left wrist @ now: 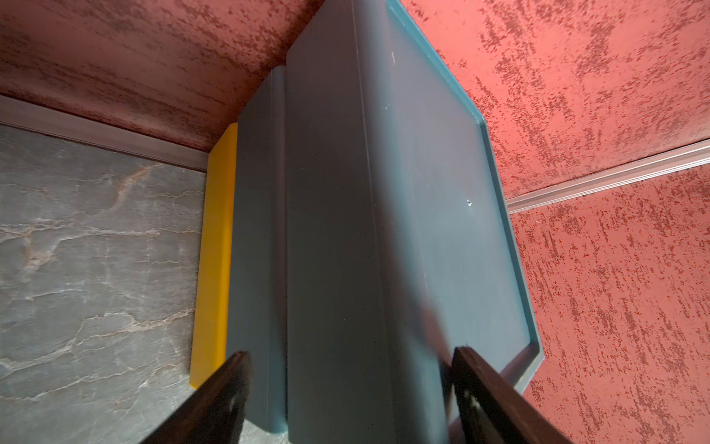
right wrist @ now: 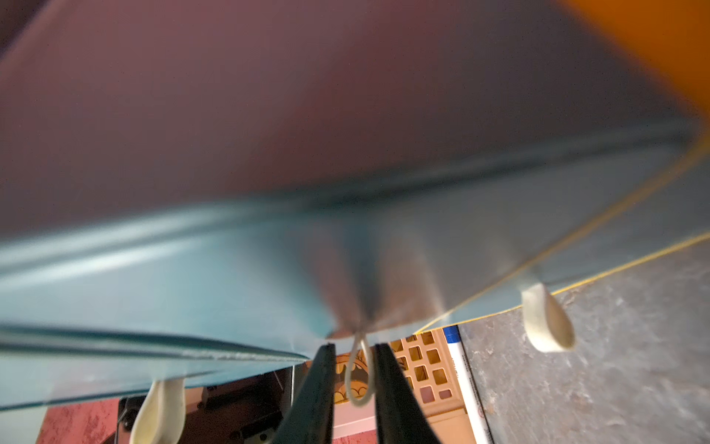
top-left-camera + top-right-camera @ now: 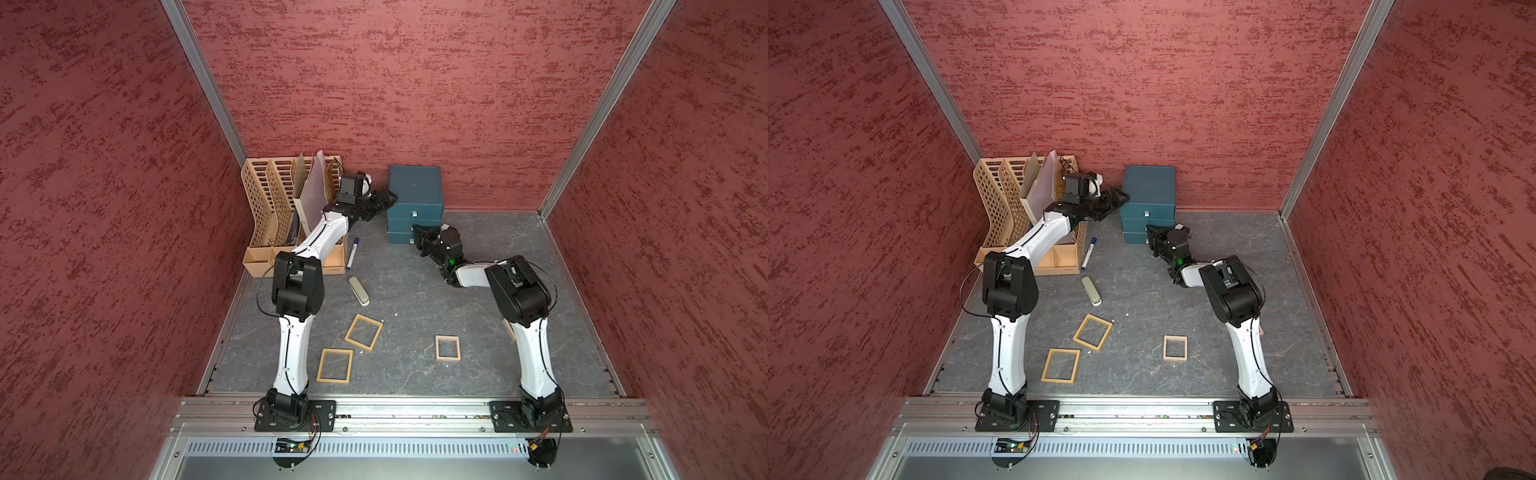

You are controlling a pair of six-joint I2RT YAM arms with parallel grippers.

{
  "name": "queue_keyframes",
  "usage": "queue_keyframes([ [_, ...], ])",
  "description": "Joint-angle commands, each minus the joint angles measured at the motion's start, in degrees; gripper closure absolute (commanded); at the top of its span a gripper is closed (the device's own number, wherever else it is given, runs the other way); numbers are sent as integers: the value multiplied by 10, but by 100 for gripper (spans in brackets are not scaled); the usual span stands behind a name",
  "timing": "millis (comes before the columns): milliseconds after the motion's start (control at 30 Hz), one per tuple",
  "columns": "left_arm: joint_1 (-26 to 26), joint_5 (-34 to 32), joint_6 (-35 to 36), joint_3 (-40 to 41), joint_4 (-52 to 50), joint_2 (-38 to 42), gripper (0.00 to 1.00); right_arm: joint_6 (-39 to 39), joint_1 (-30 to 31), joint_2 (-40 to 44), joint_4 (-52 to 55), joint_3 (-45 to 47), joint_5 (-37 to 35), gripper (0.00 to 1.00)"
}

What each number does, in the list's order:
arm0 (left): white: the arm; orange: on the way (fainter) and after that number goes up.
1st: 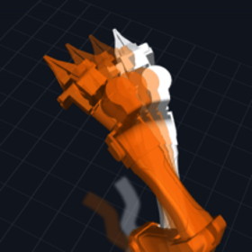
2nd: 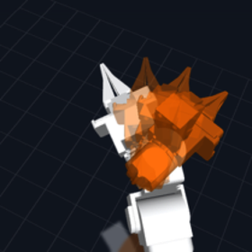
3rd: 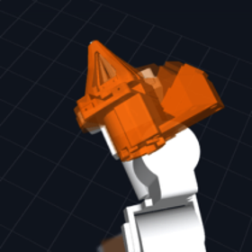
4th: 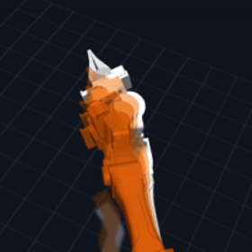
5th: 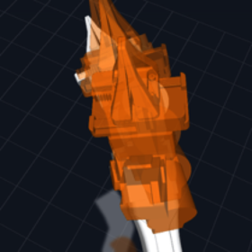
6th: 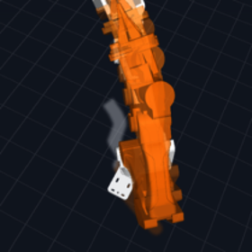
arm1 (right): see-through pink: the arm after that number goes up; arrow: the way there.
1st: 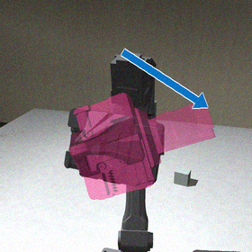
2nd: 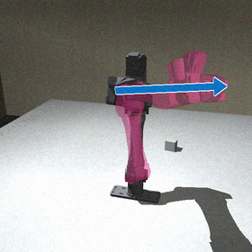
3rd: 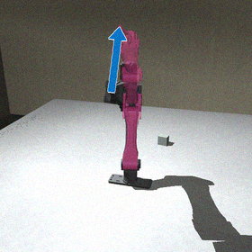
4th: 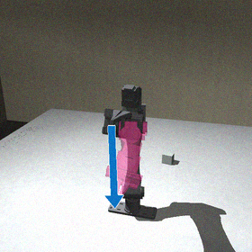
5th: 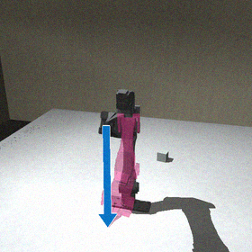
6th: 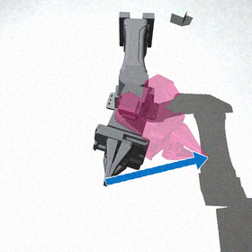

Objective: Place the brooch boxes into the drawer by color
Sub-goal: Open the drawer in the storage box.

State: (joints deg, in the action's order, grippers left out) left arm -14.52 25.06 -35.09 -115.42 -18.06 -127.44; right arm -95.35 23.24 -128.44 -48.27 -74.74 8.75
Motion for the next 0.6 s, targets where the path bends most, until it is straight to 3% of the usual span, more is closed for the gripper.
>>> queue_keyframes([
  [0, -3, 2, 12, 10, -30, 7, 15, -2, -5, -14, 10, -20, -7, 85],
  [167, -2, 0, 11, 9, -29, 6, 15, 2, -5, -6, 20, -16, -9, 100],
  [567, -2, 1, 12, 8, -30, 7, 15, 3, -1, 18, 21, 1, -13, 100],
])
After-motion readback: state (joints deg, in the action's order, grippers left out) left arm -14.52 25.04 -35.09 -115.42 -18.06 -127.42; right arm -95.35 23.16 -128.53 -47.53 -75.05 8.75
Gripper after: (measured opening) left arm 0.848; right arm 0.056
